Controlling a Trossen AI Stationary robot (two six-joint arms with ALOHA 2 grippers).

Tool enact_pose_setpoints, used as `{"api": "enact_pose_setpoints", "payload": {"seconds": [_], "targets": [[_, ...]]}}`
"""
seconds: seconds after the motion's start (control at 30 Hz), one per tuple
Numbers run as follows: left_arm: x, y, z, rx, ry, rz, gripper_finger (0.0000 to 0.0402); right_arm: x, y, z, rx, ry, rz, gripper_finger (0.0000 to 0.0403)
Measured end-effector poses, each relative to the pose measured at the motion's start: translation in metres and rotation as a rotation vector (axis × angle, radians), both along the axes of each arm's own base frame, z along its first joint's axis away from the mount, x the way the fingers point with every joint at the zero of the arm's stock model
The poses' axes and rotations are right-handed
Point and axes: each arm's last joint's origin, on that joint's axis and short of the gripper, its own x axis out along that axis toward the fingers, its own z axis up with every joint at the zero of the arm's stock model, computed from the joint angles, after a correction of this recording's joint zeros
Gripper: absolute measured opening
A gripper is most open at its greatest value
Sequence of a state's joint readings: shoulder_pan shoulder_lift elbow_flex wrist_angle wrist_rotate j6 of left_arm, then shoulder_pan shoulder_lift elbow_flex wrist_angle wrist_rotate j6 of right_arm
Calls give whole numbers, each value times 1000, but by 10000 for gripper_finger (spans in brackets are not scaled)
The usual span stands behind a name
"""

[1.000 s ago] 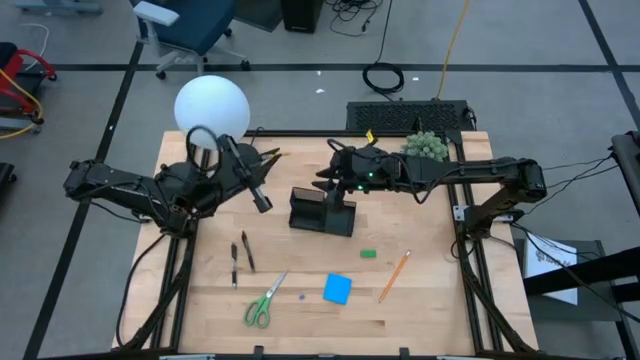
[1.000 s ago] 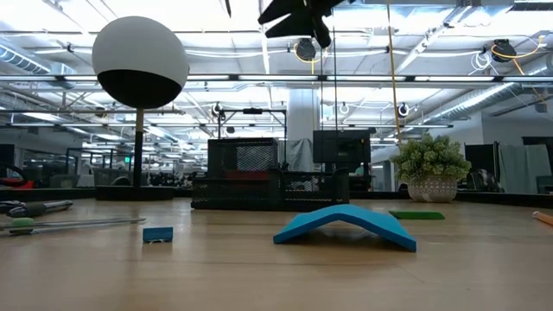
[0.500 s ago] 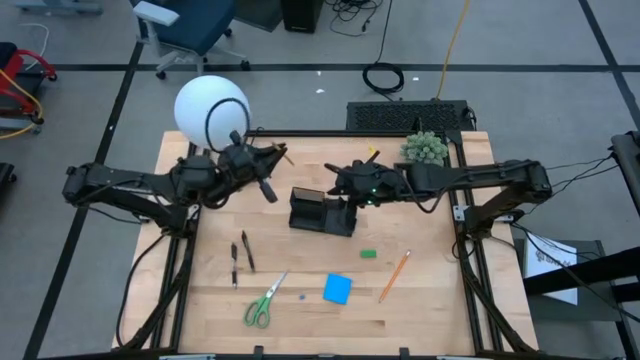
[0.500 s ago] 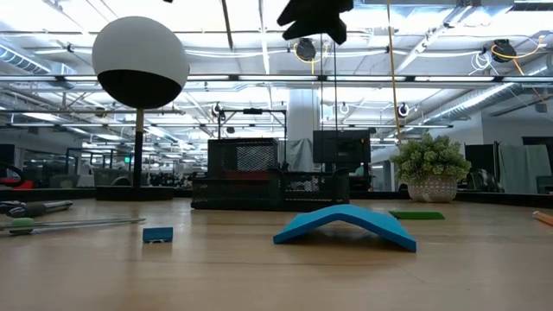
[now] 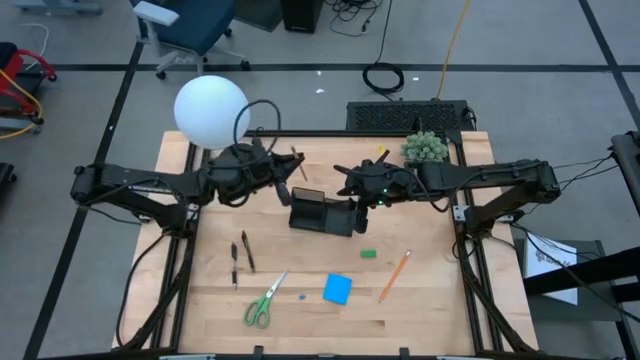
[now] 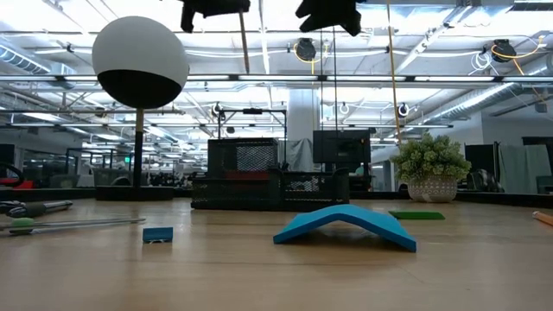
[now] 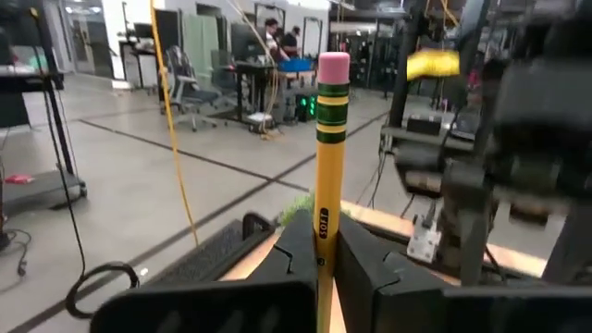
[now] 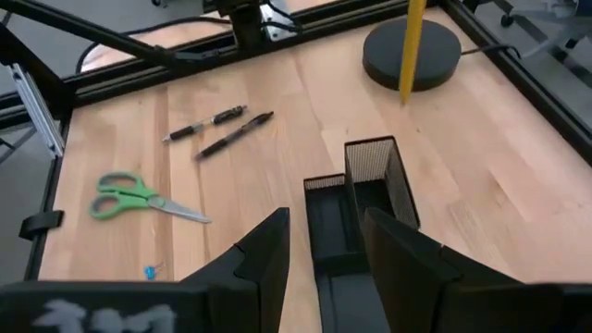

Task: Pick and place office supplies into organizer
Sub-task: Put the yellow pencil into the desk organizer

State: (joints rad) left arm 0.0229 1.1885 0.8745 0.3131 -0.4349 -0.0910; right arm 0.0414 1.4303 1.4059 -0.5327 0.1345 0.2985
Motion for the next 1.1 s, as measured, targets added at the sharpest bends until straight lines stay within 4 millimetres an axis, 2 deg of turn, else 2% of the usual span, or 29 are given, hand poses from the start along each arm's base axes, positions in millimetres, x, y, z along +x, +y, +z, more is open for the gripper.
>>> {"api": "enact_pose_setpoints", "payload": {"seconds": [0.2, 0.37, 0.53, 0.77, 0.97, 1.1], "targets": [[10, 0, -12, -21, 41, -2, 17, -10, -1, 8, -17, -15, -17, 130], [19, 0, -24, -31, 85, -18, 5, -18, -2, 15, -25, -26, -22, 130], [27, 0, -35, -68, 118, -15, 19, -25, -3, 20, -42, -31, -34, 130], [33, 1, -50, -76, 197, -23, 5, -30, -3, 26, -48, -63, -33, 130], [39, 3, -63, -96, 251, -26, 22, -31, -3, 28, -48, -69, -33, 130], [44, 3, -71, -102, 276, -23, 18, -32, -3, 29, -47, -74, -32, 130]]}}
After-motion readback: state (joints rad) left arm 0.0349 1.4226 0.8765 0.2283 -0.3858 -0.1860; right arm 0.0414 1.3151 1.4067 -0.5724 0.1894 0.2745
